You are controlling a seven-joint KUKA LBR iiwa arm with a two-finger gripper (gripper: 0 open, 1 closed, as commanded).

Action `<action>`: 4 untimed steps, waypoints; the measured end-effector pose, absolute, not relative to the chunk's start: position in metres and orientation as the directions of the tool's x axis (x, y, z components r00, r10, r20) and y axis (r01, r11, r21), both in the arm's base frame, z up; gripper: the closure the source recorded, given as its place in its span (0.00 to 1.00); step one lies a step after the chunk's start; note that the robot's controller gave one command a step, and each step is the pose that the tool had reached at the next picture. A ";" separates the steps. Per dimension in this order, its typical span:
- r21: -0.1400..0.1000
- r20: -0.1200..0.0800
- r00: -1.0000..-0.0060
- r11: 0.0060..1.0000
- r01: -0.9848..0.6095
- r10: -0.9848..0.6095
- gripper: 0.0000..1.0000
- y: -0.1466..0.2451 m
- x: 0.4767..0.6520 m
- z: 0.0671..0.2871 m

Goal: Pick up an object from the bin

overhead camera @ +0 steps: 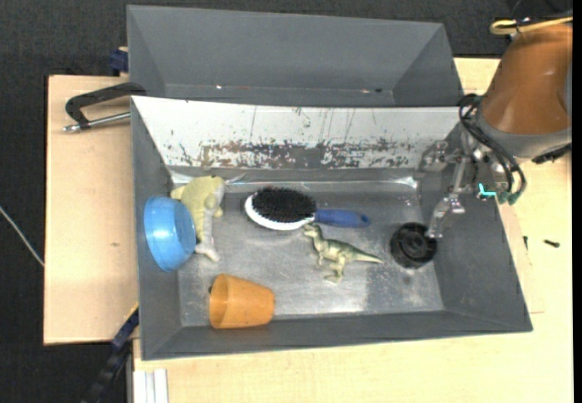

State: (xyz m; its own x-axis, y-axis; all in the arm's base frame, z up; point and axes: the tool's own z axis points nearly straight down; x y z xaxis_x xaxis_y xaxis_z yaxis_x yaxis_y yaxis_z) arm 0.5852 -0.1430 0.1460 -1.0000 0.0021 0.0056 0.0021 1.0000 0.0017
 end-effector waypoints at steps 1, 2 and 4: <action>0.002 0.001 -0.998 0.998 -0.064 -0.064 0.00 -0.136 0.524 0.068; -0.003 -0.009 -0.978 0.978 -0.209 -0.209 0.00 -0.142 0.545 0.102; 0.002 0.000 -0.978 0.978 -0.211 -0.211 0.00 -0.151 0.534 0.069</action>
Offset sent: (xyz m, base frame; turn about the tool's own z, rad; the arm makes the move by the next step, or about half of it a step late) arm -0.0604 0.0063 -0.0760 -0.0686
